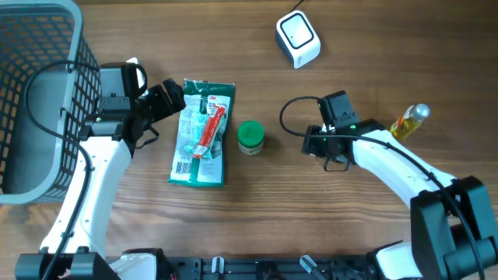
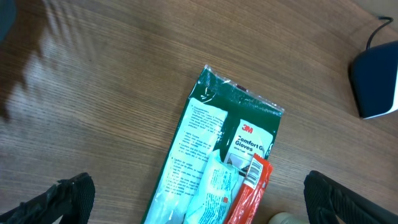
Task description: Scan the item barcode
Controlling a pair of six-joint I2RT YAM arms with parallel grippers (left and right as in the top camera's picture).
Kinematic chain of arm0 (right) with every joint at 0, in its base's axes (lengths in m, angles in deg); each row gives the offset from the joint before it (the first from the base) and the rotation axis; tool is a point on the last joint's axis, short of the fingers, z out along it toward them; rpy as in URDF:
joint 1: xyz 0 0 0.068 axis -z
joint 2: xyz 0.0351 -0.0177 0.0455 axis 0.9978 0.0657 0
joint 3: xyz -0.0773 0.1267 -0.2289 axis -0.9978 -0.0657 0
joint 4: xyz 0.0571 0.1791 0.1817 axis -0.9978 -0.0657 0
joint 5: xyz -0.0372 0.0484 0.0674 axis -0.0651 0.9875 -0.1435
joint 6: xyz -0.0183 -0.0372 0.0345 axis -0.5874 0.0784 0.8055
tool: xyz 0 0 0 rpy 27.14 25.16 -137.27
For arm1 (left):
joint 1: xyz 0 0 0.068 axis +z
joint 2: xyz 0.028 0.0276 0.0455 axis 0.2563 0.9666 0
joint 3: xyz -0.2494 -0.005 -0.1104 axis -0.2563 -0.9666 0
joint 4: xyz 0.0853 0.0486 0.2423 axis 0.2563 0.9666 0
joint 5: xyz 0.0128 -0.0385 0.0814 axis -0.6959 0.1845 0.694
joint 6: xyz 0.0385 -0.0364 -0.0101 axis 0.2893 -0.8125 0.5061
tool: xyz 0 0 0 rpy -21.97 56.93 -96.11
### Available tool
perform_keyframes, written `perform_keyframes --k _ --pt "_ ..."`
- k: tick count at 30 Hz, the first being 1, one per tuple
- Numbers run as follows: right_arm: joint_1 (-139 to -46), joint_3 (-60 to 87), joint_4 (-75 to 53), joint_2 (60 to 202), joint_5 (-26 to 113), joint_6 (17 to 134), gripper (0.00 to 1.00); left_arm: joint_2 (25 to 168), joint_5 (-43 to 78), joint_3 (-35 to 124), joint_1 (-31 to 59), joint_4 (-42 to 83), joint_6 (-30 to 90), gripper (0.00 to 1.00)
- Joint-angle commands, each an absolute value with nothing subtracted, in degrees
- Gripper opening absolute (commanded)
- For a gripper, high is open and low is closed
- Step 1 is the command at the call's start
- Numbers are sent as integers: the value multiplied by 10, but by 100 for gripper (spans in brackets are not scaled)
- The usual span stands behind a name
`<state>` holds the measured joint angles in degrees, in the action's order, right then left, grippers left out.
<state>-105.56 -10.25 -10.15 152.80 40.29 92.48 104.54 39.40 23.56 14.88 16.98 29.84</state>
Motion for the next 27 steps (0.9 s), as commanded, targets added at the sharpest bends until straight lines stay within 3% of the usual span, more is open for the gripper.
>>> perform_keyframes --k 1,4,27 --pt "-1060 -40 -171 1500 389 907 65 1038 387 245 151 168 301 100" --pt "-1060 -26 -208 1476 376 907 71 1038 387 245 151 168 301 100" --pt "-1060 -35 -228 1492 328 932 72 1038 387 245 151 168 302 100"
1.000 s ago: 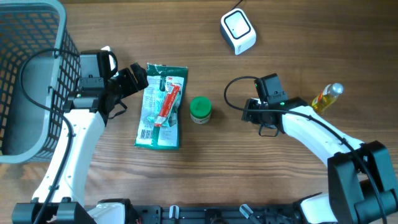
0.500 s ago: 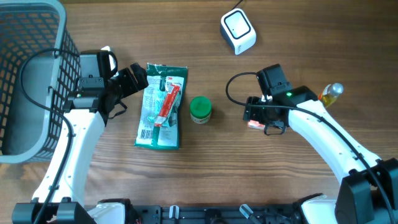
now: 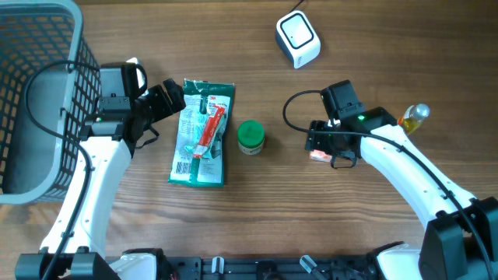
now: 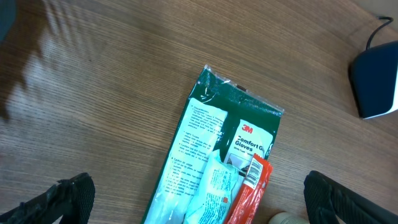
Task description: Scan the item barcode
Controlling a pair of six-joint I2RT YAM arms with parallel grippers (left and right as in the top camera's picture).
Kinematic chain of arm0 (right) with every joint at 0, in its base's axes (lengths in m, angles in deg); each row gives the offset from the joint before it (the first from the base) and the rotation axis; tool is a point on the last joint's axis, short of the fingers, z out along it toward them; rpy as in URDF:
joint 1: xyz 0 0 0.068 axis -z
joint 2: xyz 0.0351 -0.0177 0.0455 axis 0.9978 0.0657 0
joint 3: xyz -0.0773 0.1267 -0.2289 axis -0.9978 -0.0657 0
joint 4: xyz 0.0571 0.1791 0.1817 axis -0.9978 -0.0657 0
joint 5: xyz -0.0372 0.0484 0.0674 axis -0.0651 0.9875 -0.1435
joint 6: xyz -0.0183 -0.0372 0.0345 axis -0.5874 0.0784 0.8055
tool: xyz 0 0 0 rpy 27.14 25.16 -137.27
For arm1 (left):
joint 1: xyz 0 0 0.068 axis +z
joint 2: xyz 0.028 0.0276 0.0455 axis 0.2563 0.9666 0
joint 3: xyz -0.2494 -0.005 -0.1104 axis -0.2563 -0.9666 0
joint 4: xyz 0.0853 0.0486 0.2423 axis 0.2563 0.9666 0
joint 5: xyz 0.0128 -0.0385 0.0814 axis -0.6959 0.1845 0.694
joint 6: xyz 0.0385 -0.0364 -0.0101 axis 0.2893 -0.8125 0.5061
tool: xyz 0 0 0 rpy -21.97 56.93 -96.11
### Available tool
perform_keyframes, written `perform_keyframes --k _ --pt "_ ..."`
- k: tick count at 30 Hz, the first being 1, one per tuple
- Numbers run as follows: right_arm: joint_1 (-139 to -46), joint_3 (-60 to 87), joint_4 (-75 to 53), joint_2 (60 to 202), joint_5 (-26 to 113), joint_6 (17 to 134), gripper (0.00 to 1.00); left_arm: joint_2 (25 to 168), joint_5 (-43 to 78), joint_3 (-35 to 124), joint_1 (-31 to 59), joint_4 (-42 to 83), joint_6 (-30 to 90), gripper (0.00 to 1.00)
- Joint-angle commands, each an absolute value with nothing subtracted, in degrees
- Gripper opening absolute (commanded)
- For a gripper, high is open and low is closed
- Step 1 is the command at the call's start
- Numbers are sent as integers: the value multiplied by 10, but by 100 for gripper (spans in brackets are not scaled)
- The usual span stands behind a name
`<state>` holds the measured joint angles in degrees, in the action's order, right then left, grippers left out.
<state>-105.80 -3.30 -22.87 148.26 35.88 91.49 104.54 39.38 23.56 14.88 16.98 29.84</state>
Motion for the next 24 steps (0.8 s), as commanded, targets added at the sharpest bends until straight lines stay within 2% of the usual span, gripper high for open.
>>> perform_keyframes --k 1,24 --pt "-1060 -35 -229 1492 327 933 72 1038 387 245 151 168 302 100" --pt "-1060 -56 -231 1493 274 980 71 1038 387 245 151 168 301 100"
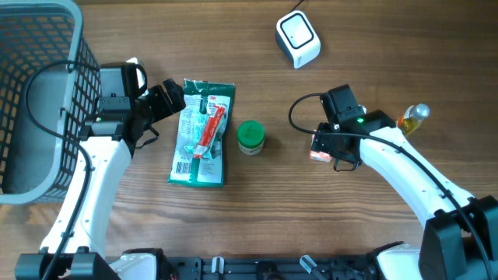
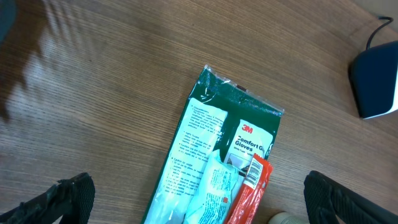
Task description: Scan the item barcode
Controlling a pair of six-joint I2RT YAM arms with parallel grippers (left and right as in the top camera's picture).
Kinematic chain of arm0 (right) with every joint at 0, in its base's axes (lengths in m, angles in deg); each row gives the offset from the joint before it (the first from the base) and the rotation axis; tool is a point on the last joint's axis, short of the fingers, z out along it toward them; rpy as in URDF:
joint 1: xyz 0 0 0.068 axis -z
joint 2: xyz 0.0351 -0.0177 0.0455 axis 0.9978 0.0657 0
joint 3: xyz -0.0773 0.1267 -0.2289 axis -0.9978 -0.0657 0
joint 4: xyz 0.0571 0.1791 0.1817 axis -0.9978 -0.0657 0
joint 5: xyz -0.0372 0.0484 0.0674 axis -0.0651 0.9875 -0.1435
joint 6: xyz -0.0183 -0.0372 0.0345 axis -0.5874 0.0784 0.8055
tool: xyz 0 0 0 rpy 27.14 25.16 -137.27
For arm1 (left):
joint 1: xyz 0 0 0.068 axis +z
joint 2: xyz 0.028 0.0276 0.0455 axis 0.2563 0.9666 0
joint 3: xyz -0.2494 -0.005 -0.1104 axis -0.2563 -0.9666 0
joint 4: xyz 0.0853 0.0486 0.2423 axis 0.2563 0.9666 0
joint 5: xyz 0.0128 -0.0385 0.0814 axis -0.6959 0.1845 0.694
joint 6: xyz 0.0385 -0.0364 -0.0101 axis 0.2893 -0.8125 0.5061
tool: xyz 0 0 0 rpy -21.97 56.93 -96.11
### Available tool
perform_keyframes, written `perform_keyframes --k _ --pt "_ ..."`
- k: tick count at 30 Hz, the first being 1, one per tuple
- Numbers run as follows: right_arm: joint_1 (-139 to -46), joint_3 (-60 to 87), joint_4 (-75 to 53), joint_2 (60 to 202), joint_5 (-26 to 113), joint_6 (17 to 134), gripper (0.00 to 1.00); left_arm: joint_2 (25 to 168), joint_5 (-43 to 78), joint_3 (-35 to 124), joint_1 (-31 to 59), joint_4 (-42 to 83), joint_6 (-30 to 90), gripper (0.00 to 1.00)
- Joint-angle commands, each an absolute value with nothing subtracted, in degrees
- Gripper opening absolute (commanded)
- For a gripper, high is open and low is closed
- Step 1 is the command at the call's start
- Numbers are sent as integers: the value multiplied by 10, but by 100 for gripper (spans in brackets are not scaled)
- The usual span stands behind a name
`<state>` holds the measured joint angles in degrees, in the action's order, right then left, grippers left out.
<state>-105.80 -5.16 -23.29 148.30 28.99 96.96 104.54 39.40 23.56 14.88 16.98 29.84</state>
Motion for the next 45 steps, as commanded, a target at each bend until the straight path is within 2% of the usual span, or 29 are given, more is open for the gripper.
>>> perform_keyframes --k 1,43,45 --pt "-1060 -56 -230 1493 274 980 71 1038 387 245 151 168 302 100" --pt "-1060 -62 -218 1493 252 984 71 1038 387 245 151 168 301 100" --pt "-1060 -62 -219 1493 250 991 68 1038 387 245 151 168 301 100"
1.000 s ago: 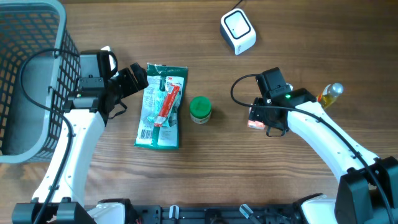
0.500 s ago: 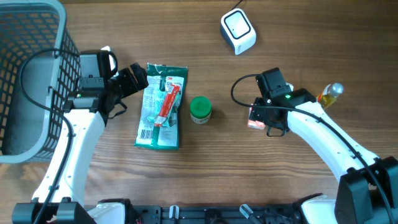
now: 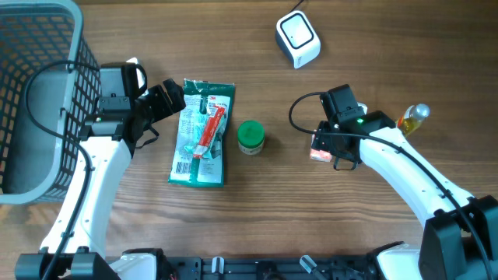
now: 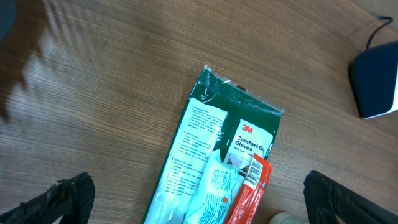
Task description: Scan the item barcode
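A white barcode scanner [image 3: 298, 39] stands at the back of the table; its edge [image 4: 376, 81] shows in the left wrist view. My right gripper [image 3: 320, 148] is right of the middle, shut on a small red and white item [image 3: 317, 149]. A green 3M glove pack [image 3: 201, 132] lies flat at left with a red tube pack [image 3: 210, 128] on top of it. My left gripper [image 3: 167, 99] hovers at the glove pack's [image 4: 217, 162] left side. It is open, and the black fingers [image 4: 74, 196] stand wide apart.
A green-capped jar [image 3: 250, 136] stands between the glove pack and my right gripper. A yellow bottle [image 3: 411, 119] lies at the right, behind the right arm. A grey wire basket [image 3: 39, 93] fills the left edge. The scanner's cable loops near the right wrist.
At first my right gripper lay low between the jar and the bottle, with no red item showing. Later a small red item showed at its tip. The gripper then stood slightly further right and has held there. My left gripper stayed open over the glove pack throughout.
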Controlling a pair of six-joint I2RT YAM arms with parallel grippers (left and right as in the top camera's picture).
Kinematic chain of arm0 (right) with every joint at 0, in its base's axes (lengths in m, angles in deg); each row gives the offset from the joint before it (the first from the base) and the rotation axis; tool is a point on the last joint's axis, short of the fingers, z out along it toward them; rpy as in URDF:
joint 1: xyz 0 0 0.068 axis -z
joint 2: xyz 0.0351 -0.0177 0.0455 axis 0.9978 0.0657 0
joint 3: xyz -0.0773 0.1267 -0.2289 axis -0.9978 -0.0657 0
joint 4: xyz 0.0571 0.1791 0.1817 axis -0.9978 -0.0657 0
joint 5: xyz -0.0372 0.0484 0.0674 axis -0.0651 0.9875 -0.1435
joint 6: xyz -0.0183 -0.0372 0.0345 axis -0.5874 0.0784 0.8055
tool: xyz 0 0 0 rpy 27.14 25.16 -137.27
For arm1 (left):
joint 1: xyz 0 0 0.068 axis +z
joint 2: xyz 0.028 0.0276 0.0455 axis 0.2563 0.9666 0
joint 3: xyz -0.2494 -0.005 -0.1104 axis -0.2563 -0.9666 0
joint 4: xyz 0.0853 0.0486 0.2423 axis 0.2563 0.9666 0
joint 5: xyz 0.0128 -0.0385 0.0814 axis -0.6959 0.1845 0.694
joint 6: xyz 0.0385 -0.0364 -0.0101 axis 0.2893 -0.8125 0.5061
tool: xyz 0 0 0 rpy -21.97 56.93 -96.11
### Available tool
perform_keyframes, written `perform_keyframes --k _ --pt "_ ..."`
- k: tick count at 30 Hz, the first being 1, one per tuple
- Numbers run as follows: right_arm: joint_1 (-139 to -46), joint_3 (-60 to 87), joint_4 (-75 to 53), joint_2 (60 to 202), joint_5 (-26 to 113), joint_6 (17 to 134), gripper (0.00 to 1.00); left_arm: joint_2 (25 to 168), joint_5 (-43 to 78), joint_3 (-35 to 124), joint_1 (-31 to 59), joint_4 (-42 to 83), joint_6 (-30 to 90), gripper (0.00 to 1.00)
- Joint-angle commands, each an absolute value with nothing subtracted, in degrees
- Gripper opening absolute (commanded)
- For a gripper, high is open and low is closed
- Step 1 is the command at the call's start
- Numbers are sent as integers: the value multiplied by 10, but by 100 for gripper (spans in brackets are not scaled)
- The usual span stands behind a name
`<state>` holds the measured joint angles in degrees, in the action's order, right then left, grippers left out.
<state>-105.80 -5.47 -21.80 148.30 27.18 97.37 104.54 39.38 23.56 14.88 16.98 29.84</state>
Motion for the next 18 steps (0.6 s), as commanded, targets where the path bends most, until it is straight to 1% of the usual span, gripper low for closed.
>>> perform_keyframes --k 1,5,7,11,18 --pt "-1060 -62 -218 1493 250 991 67 1038 387 245 151 168 301 100" --pt "-1060 -62 -219 1493 250 999 56 1038 387 245 151 168 302 100" --pt "-1060 -62 -219 1493 251 1004 52 1038 387 245 151 168 301 100" --pt "-1060 -62 -219 1493 253 1004 40 1038 387 245 151 168 302 100" --pt "-1056 -62 -214 1493 273 975 39 1038 387 245 151 168 302 100"
